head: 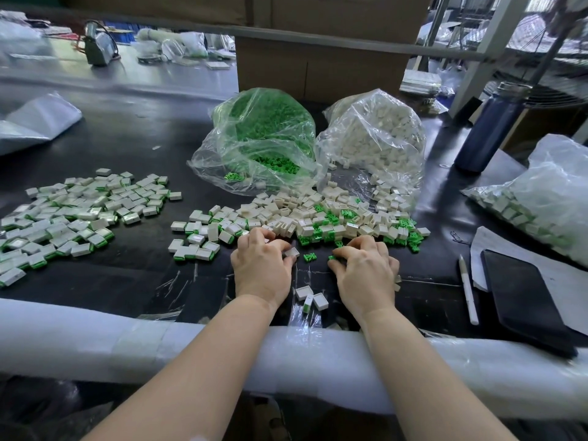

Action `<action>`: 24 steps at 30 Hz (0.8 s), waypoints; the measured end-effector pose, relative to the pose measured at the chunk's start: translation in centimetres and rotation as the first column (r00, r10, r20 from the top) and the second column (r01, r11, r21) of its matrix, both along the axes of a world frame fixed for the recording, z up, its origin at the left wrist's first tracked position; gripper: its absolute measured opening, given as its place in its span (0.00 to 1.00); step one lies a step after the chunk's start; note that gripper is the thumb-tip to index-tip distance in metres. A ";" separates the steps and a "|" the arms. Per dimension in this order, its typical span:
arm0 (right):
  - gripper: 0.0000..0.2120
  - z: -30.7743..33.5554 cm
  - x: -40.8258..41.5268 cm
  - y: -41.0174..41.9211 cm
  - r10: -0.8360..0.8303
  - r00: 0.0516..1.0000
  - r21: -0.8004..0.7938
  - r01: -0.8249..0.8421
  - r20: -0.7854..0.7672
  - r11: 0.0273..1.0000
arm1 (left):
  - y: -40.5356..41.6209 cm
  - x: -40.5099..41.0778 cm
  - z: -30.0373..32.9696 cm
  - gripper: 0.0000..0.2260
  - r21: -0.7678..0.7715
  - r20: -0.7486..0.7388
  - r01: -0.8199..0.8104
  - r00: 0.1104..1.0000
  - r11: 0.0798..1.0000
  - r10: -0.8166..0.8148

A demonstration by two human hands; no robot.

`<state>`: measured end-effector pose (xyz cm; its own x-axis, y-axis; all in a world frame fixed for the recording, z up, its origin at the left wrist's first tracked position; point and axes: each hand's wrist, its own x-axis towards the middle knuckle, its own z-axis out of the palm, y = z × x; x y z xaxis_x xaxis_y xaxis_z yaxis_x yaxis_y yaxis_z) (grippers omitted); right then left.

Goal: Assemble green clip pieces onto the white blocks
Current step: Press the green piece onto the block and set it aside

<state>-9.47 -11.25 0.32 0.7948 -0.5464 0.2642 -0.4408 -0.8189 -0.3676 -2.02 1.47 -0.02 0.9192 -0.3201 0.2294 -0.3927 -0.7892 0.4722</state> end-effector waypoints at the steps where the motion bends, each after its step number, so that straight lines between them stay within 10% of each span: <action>1: 0.08 0.0 0.0 0.0 0.005 1.000 0.004 -0.005 0.010 1.000 | 0.0 0.0 0.0 0.11 -0.022 0.006 0.004 1.000 1.000 -0.004; 14: 0.05 0.7 -0.6 0.2 0.134 0.895 0.371 -0.308 0.425 0.876 | -0.2 -1.0 1.0 0.07 -0.576 -0.130 0.259 0.907 0.775 -0.400; 24: 0.07 1.2 -0.7 0.3 0.135 0.858 0.493 -0.406 0.496 0.769 | -0.2 -0.9 0.9 0.06 -0.646 -0.246 0.246 0.829 0.723 -0.503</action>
<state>-10.20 -10.93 1.48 0.8204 -0.4783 0.3134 0.0699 -0.4601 -0.8851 -2.93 1.30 0.92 0.7981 -0.5845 0.1462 -0.2827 -0.1488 0.9476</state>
